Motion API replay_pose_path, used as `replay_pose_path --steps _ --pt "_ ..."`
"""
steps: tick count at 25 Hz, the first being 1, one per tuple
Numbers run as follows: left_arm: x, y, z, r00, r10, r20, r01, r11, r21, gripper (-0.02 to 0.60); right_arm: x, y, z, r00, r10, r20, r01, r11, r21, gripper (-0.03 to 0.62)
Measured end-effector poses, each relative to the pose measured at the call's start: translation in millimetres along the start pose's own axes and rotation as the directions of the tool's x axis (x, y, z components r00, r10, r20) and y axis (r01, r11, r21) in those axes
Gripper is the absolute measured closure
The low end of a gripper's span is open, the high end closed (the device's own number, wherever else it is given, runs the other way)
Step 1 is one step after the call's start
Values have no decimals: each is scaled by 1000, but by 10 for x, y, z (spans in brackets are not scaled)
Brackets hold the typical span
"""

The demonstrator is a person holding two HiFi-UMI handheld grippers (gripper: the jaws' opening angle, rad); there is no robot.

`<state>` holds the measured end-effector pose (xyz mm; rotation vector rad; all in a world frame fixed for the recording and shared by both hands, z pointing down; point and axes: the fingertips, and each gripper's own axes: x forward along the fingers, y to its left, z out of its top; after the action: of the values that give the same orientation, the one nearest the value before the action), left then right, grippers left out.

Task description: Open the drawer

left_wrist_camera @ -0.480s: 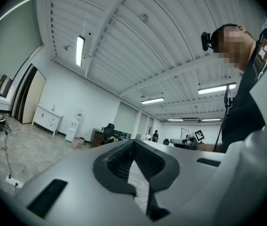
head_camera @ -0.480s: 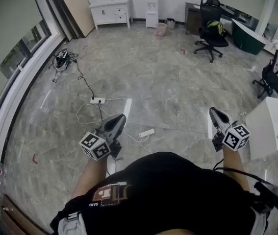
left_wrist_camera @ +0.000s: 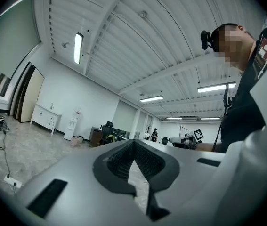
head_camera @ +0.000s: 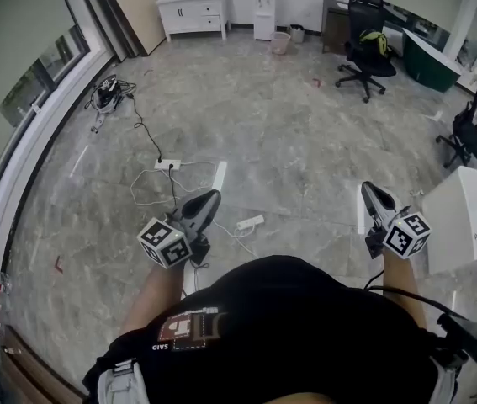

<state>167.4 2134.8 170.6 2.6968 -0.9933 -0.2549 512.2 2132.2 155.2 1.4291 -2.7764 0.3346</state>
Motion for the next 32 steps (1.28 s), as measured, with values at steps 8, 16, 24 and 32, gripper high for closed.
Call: replay_pose_path --steps 8,16,24,32 --pt "302 -321 -136 999 -25 -27 25 1000 4 583 -269 -231 17 999 40 26 -42 997 69 595" --pt "676 -801 -436 996 -59 -68 58 998 -7 583 -665 -541 -108 998 64 7 -64 995 77 595" --pt "939 -1186 -691 992 -60 -108 58 998 -27 583 -951 -832 -215 996 87 -9 -85 991 101 595" --pt "1052 -1146 -792 989 -77 -129 72 996 -43 583 -847 -955 -327 996 88 -34 -83 989 121 595"
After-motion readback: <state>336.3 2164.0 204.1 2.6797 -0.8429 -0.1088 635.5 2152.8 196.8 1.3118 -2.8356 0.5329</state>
